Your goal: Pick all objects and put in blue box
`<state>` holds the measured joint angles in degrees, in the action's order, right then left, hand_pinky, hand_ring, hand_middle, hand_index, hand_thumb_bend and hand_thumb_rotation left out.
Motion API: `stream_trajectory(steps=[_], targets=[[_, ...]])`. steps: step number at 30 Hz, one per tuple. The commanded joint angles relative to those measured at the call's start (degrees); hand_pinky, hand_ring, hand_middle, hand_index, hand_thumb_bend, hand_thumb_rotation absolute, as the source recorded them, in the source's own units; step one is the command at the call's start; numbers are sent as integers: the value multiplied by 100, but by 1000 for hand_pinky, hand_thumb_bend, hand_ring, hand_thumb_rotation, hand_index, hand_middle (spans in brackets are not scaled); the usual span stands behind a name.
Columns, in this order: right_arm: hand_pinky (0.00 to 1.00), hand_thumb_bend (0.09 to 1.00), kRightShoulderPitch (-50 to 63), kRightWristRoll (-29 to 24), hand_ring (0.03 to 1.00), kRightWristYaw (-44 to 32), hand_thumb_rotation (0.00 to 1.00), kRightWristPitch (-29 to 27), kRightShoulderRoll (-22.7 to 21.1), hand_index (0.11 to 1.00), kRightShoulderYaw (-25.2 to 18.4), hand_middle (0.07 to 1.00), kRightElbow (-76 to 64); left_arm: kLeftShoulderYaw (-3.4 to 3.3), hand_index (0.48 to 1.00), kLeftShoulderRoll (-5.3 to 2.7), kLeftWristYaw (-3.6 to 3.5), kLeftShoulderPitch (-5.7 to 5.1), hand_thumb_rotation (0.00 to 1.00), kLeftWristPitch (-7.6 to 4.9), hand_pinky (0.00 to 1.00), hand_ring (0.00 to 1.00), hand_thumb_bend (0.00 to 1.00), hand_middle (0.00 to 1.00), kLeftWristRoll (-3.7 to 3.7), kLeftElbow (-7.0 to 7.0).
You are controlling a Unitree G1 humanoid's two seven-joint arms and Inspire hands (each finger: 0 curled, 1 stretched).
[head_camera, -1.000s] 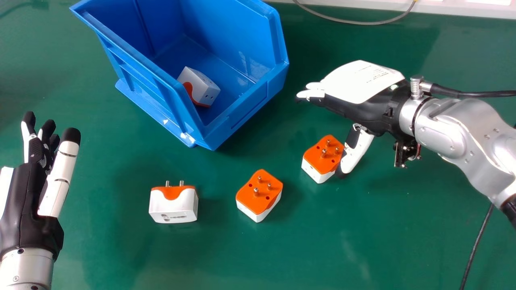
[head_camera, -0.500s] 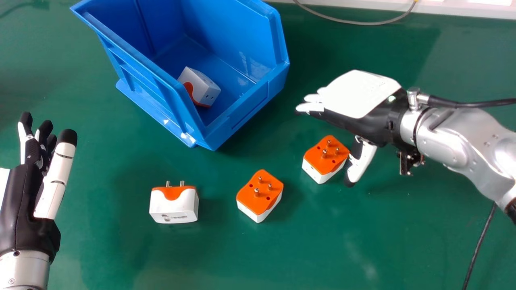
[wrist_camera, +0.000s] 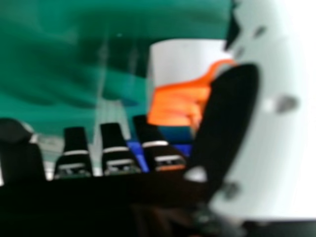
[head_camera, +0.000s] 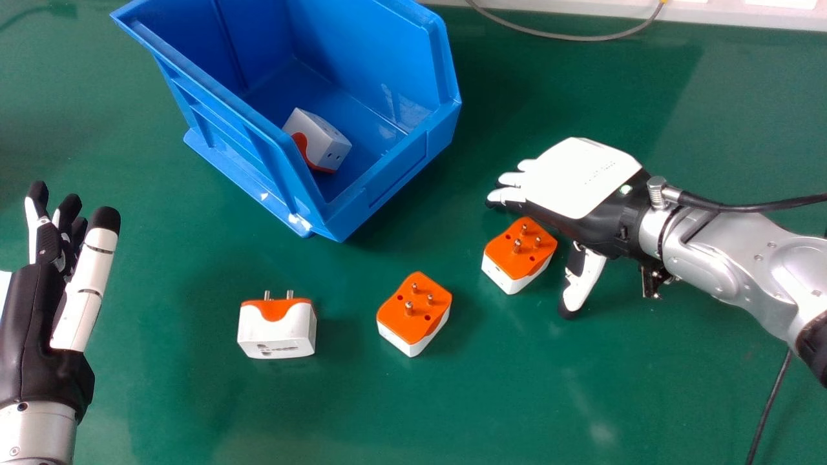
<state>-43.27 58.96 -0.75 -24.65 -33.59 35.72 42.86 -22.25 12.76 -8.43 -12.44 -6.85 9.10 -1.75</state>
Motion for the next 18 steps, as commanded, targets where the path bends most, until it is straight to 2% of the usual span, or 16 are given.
stream_trajectory(steps=[1, 4, 9, 14, 18], targets=[[886, 823, -117, 120, 915, 209, 363, 78, 100, 866, 118, 912, 141, -69, 1000, 85, 17, -27, 753, -108, 1000, 1000, 509, 1000, 12, -96], [887, 815, -169, 140, 915, 306, 372, 95, 173, 866, 207, 912, 286, -72, 1000, 95, 12, -22, 753, -162, 1000, 1000, 505, 1000, -7, -50], [889, 801, -208, 190, 917, 484, 388, 108, 263, 865, 306, 911, 400, -59, 1000, 79, 57, -51, 756, -87, 1000, 1000, 510, 1000, -39, -151], [882, 797, -219, 217, 912, 584, 393, 64, 262, 860, 380, 905, 382, -63, 1000, 84, 37, -59, 758, -57, 1000, 1000, 513, 1000, -1, -170], [867, 796, -244, 357, 899, 819, 393, 6, 170, 850, 476, 896, 314, -67, 1000, 66, 29, -87, 760, -10, 1000, 1000, 515, 1000, 47, -249]])
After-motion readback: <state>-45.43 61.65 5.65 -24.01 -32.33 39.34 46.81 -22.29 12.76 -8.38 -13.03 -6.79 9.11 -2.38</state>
